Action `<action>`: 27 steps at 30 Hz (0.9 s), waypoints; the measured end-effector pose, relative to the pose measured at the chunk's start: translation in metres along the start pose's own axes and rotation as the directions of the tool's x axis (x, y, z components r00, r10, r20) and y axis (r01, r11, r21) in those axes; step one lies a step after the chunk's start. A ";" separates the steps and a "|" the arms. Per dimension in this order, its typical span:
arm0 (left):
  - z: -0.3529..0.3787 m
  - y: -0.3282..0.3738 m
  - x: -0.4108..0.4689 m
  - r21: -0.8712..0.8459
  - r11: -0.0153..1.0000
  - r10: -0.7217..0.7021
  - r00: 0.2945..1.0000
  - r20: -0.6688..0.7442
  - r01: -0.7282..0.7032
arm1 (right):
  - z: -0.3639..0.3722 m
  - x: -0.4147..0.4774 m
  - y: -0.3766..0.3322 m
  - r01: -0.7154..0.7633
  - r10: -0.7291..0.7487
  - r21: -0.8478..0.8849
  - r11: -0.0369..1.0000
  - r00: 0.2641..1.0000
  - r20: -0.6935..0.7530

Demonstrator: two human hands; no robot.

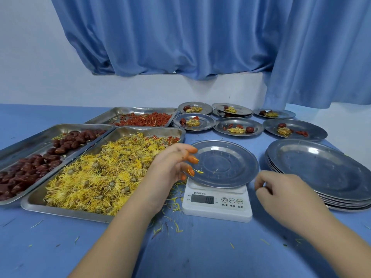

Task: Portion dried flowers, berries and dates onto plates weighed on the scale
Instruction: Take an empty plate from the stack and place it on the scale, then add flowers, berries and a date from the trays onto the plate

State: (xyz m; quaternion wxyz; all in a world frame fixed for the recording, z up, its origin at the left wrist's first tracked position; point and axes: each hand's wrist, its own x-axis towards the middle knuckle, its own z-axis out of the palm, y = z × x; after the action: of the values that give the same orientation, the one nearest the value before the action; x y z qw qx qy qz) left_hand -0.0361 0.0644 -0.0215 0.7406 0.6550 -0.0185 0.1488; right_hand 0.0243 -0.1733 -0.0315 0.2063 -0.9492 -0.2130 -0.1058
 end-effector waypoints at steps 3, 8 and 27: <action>0.003 -0.001 -0.006 0.301 0.948 0.098 0.995 0.022 -0.100 | 0.001 -0.003 -0.005 0.085 -0.077 0.081 0.993 0.992 -0.102; 0.005 -0.001 -0.009 0.650 0.678 0.351 0.928 0.125 -0.344 | 0.007 -0.010 -0.022 0.336 -0.290 0.127 0.933 0.913 -0.286; -0.095 0.050 0.026 0.999 -0.042 -0.324 0.946 -0.017 0.004 | 0.012 -0.001 -0.011 0.439 -0.411 0.235 0.867 0.898 -0.158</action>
State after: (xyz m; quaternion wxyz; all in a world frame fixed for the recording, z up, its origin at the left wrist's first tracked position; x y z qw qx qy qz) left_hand -0.0397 0.1665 0.0187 0.0555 0.9934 0.0886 -0.0476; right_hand 0.0197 -0.1595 -0.0389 0.3134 -0.8359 -0.4181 -0.1681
